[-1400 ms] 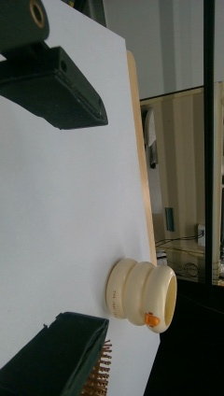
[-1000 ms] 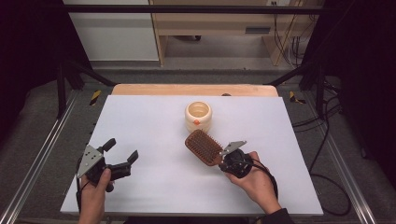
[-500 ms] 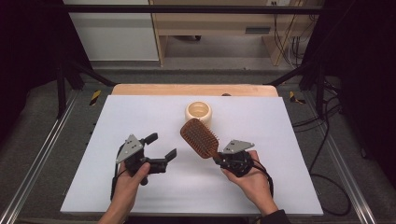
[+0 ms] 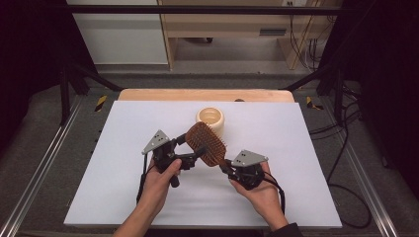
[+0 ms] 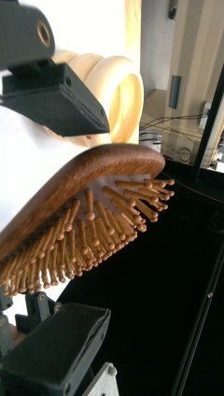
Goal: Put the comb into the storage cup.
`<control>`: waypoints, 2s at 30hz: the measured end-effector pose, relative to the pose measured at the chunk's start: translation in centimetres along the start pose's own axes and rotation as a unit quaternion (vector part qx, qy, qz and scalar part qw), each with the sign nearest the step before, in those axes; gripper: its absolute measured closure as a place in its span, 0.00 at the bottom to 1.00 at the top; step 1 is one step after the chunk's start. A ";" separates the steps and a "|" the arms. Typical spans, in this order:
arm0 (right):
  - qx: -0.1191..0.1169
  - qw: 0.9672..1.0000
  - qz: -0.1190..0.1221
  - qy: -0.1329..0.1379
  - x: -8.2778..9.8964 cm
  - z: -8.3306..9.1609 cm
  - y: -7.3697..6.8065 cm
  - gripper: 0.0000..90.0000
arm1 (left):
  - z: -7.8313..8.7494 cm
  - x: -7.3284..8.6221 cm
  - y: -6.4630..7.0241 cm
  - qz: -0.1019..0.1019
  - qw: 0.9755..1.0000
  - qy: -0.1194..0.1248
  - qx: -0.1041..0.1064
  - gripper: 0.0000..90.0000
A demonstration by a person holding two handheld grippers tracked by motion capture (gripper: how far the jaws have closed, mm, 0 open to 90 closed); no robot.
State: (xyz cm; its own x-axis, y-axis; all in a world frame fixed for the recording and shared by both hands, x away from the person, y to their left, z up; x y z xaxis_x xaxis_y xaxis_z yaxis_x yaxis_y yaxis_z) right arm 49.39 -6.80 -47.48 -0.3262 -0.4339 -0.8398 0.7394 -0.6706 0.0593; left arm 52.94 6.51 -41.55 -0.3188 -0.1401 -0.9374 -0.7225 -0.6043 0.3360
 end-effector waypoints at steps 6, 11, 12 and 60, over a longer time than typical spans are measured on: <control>0.001 1.000 0.002 0.003 -0.1 -0.2 -0.2 0.81 | -0.5 -0.1 -0.6 0.043 0.999 0.008 0.000 0.28; 0.000 1.000 0.003 0.006 -0.2 -0.4 -0.5 0.81 | -0.5 -0.2 -0.5 0.056 0.998 0.012 0.000 0.39; 0.000 1.000 0.002 0.007 -0.2 -0.5 -0.5 0.81 | -0.5 -0.2 -0.5 0.064 0.998 0.013 -0.001 0.41; 0.115 0.988 -0.085 0.063 0.9 2.9 4.6 0.11 | -1.2 -8.1 1.6 0.002 0.999 0.036 -0.039 0.58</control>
State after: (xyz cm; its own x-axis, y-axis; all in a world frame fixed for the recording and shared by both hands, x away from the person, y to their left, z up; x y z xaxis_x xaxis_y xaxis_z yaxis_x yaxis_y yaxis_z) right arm 50.82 -12.02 -46.36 -0.3475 -0.2337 -0.9081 0.5223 -0.8525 0.0195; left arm 55.14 5.76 -33.51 -0.2742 -0.1976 -0.9412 -0.6699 -0.6629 0.3344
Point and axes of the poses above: each handheld gripper's, and its own axes: z roughly backward along the jaws, x roughly out of its underside, y roughly to its right, the point moved 9 cm from there along -z, roughly forward along the jaws, and after that the axes turned 2 degrees about -z, right-handed, at the moved point
